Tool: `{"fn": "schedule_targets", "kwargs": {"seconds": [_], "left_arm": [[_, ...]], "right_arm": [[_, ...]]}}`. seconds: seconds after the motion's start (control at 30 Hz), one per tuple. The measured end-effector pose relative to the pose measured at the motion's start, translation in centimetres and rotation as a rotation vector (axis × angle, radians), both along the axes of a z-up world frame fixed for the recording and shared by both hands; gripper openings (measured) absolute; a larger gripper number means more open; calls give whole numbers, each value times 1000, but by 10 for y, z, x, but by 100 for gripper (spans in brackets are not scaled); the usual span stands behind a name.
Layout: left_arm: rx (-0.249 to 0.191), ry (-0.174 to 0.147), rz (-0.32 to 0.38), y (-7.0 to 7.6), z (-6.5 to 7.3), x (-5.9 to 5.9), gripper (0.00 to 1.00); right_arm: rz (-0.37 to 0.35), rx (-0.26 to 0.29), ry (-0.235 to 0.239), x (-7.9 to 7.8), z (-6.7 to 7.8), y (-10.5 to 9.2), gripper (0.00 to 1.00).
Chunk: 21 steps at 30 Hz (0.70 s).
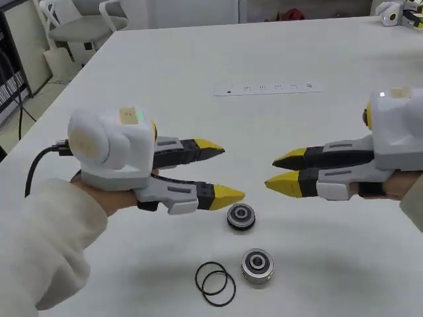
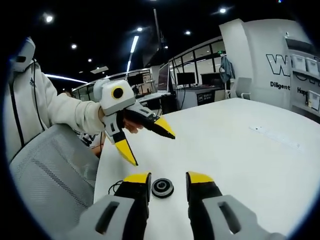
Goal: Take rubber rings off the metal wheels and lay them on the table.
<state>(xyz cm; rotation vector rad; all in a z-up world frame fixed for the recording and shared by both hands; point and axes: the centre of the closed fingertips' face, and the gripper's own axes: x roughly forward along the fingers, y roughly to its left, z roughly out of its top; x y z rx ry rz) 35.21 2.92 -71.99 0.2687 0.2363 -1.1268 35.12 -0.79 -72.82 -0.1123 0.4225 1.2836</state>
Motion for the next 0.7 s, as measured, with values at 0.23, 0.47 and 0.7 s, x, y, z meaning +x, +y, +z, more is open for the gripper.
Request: {"fn": "schedule_targets", "kwargs": {"seconds": [0.23, 0.47, 0.7], "left_arm": [[56, 30, -27, -7, -27, -8, 41], [118, 61, -45, -8, -51, -15, 34], [78, 102, -4, -7, -54, -12, 27]], "right_arm": [[-3, -30, 31, -6, -17, -4, 26], [22, -45, 44, -15, -24, 2, 27], [35, -67, 53, -20, -30, 3, 27]]}}
